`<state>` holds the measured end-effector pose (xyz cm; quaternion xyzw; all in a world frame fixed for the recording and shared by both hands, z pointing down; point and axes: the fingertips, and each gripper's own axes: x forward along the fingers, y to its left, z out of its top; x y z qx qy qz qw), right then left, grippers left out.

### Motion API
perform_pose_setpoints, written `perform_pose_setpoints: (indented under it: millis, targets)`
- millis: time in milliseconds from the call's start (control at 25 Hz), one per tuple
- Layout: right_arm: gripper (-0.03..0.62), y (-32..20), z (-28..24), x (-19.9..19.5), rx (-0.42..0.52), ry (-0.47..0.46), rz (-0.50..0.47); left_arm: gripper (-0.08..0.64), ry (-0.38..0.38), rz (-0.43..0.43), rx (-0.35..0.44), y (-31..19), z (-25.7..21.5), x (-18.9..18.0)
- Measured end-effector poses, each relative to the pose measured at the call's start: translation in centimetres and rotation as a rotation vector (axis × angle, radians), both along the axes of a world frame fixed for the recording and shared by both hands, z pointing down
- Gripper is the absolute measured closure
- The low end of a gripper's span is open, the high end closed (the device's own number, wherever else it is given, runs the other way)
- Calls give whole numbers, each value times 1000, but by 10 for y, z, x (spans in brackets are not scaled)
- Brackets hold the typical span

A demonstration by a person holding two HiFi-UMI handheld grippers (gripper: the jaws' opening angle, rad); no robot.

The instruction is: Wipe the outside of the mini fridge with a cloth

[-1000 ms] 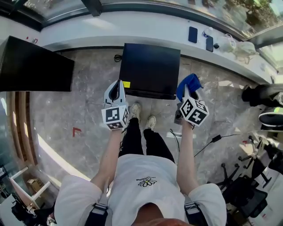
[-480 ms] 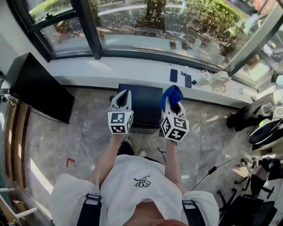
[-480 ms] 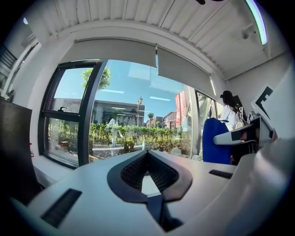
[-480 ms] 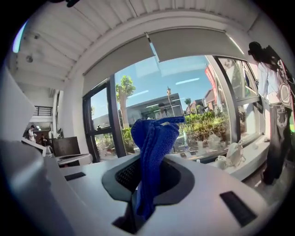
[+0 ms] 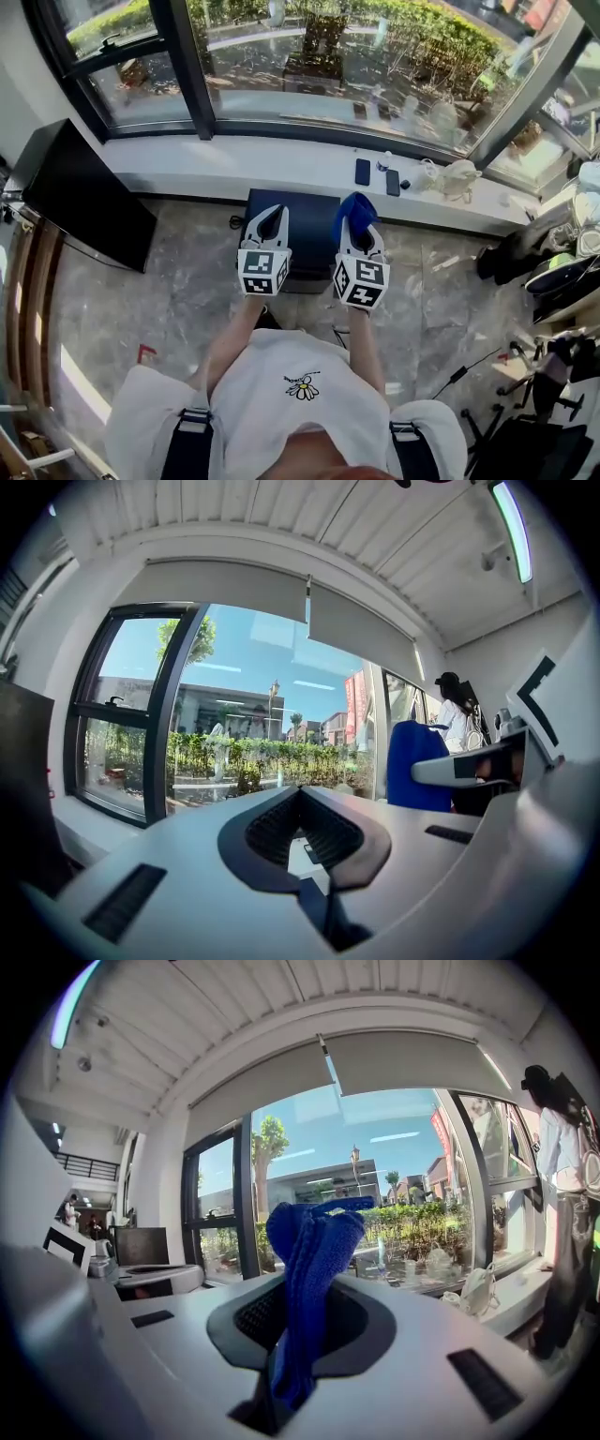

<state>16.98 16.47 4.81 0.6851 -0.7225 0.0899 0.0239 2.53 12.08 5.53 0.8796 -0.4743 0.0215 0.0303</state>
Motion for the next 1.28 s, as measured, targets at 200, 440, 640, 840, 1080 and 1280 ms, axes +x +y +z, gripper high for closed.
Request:
perform_pose_setpoints:
  millis: [200, 440, 640, 840, 1080, 1280]
  targets:
    - [517, -2, -3, -21, 10, 20, -52, 555, 9, 13, 24, 2, -7, 5]
    - [517, -4, 0, -32, -5, 50, -63, 555, 25, 2, 48, 5, -18, 0]
    - [517, -3, -3, -46, -12, 52, -83, 555, 22, 7, 53, 5, -22, -4]
    - [517, -3, -7, -51, -1, 47, -99, 555, 25, 13, 53, 5, -21, 0]
    - [517, 2, -2, -58, -7, 55, -119, 555, 30, 1, 41, 10, -14, -4]
    - [517, 4, -1, -54, -6, 44, -119, 555, 26, 3, 43, 13, -14, 0]
